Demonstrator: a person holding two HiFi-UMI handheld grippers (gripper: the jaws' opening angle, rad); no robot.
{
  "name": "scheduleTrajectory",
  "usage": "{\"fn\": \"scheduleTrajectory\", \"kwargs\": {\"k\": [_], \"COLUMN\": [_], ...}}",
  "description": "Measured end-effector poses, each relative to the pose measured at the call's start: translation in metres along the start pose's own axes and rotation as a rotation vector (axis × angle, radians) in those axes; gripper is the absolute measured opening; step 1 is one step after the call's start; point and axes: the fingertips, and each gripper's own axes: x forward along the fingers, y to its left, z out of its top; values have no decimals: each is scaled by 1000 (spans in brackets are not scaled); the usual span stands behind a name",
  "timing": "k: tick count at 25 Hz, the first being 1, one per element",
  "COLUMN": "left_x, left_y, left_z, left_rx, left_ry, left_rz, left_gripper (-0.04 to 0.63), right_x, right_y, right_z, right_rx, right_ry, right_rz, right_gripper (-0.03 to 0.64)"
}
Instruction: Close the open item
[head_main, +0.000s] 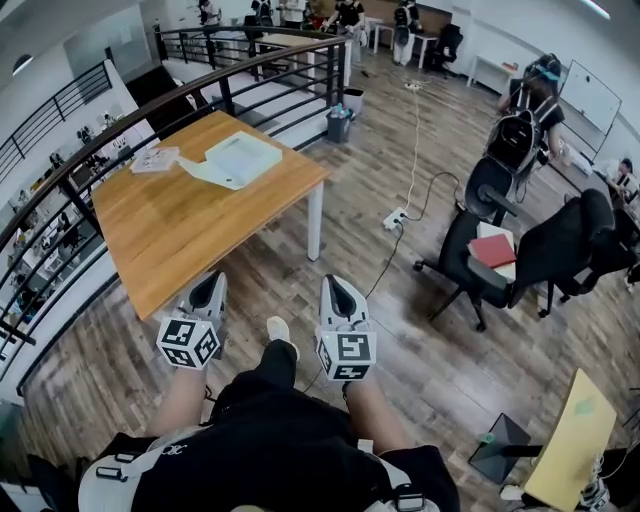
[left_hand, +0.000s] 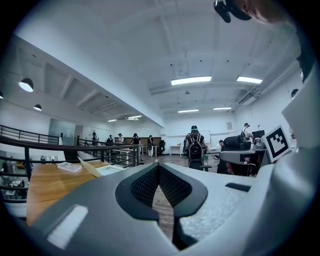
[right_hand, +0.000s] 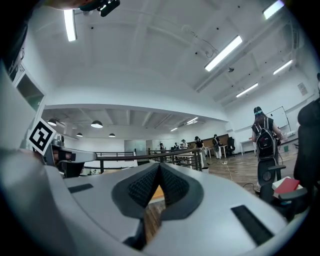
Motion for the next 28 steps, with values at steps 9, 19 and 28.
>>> {"fn": "scheduleTrajectory", "kwargs": {"k": [9, 19, 28], "left_x": [65, 175, 262], "left_y": [26, 81, 156], "left_z": [-7, -13, -25], "left_rx": [-6, 2, -42], "left_ry": [4, 54, 102], "left_rz": [7, 2, 22], "left_gripper": [2, 2, 2], "right_x": [65, 184, 311], "right_y": [-29, -75, -92], "right_z": [-8, -17, -16], "right_rx": [-19, 8, 21], "right_ry": [7, 32, 56], "right_rz": [14, 1, 30], "right_gripper": [5, 5, 6]}}
